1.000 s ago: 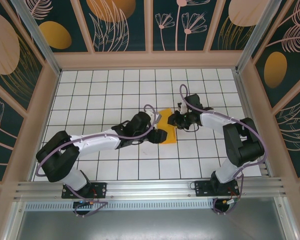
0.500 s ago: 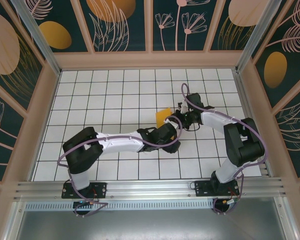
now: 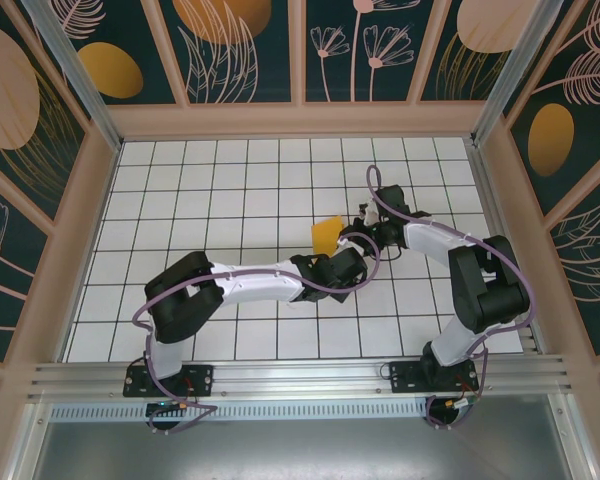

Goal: Fold a paper plane with a square sheet of paper (fold left side to right side)
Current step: Fold the triangle a second time at the center of the table.

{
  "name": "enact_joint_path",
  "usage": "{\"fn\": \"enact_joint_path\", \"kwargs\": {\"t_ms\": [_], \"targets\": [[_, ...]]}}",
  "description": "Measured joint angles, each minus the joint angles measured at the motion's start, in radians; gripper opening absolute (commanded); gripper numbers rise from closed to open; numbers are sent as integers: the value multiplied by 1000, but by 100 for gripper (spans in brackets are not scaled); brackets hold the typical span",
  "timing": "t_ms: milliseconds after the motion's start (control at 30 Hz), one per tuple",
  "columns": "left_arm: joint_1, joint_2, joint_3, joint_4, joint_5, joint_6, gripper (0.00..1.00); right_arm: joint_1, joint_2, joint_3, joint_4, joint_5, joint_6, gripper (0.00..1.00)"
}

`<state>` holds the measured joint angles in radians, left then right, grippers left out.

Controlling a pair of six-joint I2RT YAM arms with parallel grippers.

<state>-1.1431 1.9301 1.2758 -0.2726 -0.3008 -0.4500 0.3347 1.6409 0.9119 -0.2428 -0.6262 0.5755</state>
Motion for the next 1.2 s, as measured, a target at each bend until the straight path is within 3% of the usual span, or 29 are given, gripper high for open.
{"fn": "enact_joint_path", "kwargs": {"t_ms": [367,433,633,800,833,900,967,1200], "targets": [[0,0,0,-1,9,10,6,1,0,0,-2,10,-13,22],[0,0,0,-1,15,8,2,2,0,0,-3,22,-19,29],[15,-4,-7,15,75,-3,0,-9,-71,-16,-8,51,-39,49],[58,-46,-66,60,162,-24,0,-81,-238,-61,-1,29,-45,54],[71,-58,-82,77,187,-29,0,-105,-275,-75,-1,23,-47,51],[97,-80,-117,114,238,-43,0,-148,-333,-108,0,10,-61,26],[121,-99,-149,150,290,-58,0,-188,-380,-156,2,-8,-69,12],[170,-121,-205,247,429,-102,0,-162,-401,-370,47,-75,-58,4]]}}
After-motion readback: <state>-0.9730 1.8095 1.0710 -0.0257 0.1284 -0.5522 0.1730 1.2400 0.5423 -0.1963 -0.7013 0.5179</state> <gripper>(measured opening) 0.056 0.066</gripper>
